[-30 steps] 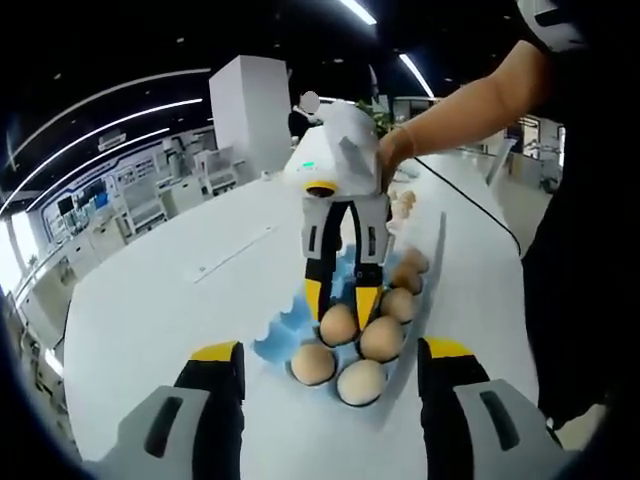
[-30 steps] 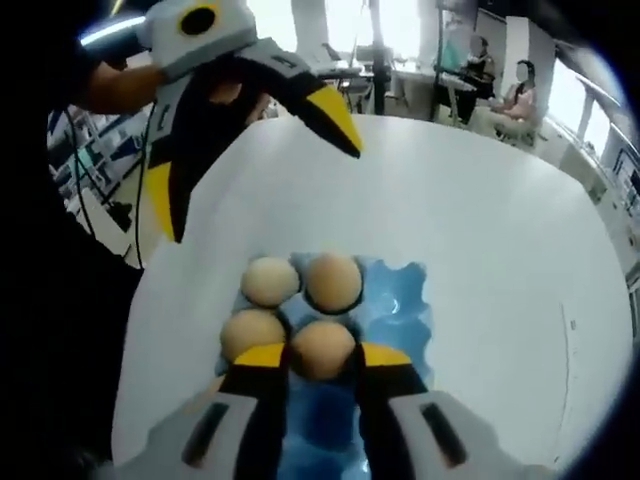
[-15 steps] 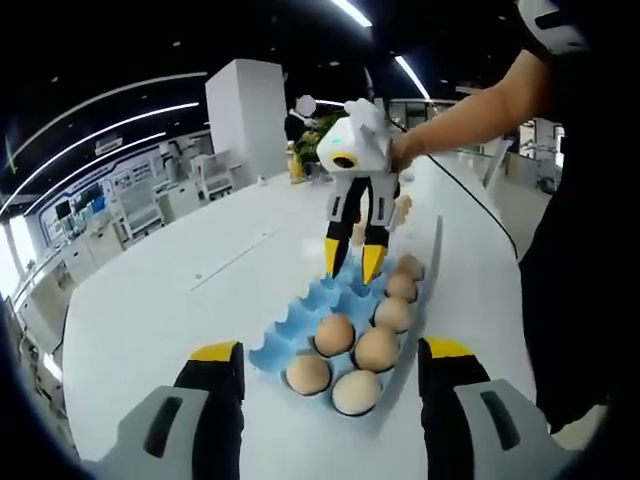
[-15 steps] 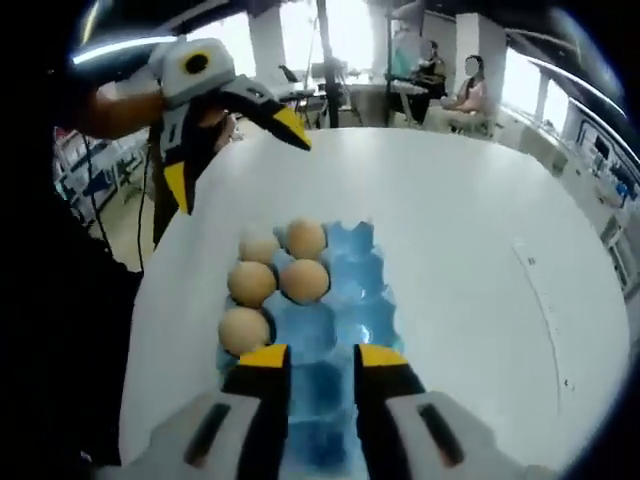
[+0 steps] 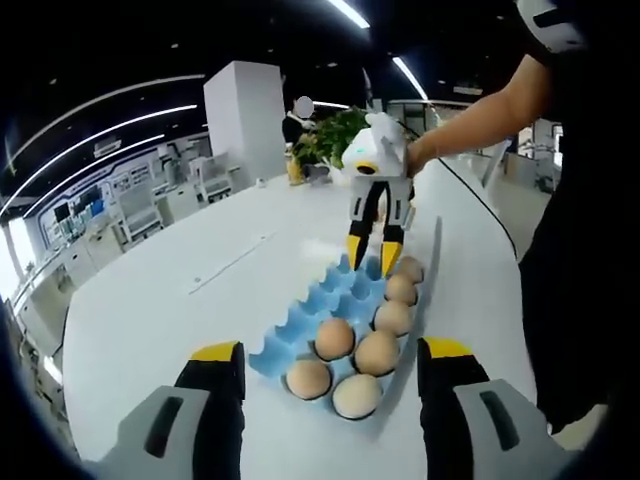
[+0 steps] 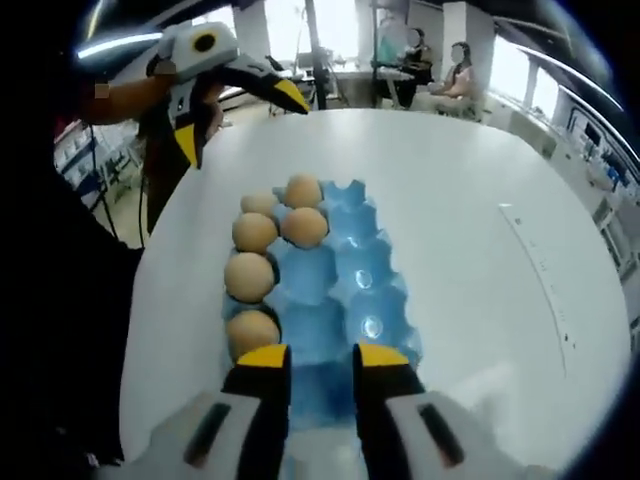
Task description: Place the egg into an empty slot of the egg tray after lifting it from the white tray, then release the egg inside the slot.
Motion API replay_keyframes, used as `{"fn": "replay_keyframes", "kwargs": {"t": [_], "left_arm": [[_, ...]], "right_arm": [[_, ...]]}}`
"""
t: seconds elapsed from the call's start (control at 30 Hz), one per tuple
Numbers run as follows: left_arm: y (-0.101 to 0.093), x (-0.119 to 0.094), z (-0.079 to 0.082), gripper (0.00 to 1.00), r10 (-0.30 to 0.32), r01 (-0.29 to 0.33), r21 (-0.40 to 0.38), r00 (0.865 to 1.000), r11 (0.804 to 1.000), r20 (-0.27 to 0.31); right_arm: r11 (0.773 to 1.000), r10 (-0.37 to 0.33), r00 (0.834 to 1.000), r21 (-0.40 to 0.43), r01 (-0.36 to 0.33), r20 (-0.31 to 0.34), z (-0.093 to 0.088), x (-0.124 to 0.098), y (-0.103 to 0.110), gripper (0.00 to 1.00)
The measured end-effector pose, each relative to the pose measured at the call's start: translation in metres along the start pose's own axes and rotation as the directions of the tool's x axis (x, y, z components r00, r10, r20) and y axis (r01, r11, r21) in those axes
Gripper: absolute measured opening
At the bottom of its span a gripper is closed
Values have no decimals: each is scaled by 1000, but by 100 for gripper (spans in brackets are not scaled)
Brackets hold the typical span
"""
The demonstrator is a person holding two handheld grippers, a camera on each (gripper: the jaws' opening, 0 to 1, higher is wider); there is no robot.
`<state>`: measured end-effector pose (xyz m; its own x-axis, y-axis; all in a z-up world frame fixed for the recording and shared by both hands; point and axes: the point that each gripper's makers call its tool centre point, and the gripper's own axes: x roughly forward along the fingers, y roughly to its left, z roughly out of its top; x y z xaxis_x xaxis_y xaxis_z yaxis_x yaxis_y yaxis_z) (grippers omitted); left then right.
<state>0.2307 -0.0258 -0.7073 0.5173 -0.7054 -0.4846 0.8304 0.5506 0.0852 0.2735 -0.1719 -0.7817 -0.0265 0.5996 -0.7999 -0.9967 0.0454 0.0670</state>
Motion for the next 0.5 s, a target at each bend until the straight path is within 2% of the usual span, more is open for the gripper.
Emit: {"fn": "replay_keyframes", "kwargs": {"t": [0.1,0.5], "left_arm": [[0,-1,-1,71,2,-2,0,1000,1000,-1],[-1,0,1,71,-1,1,4,1000,1000,-3]], "right_arm": [[1000,-7,1000,7,7,-9,-8,-4,0,25],[992,-76,995,97,82,-62,-62,-40,-8,24]]}}
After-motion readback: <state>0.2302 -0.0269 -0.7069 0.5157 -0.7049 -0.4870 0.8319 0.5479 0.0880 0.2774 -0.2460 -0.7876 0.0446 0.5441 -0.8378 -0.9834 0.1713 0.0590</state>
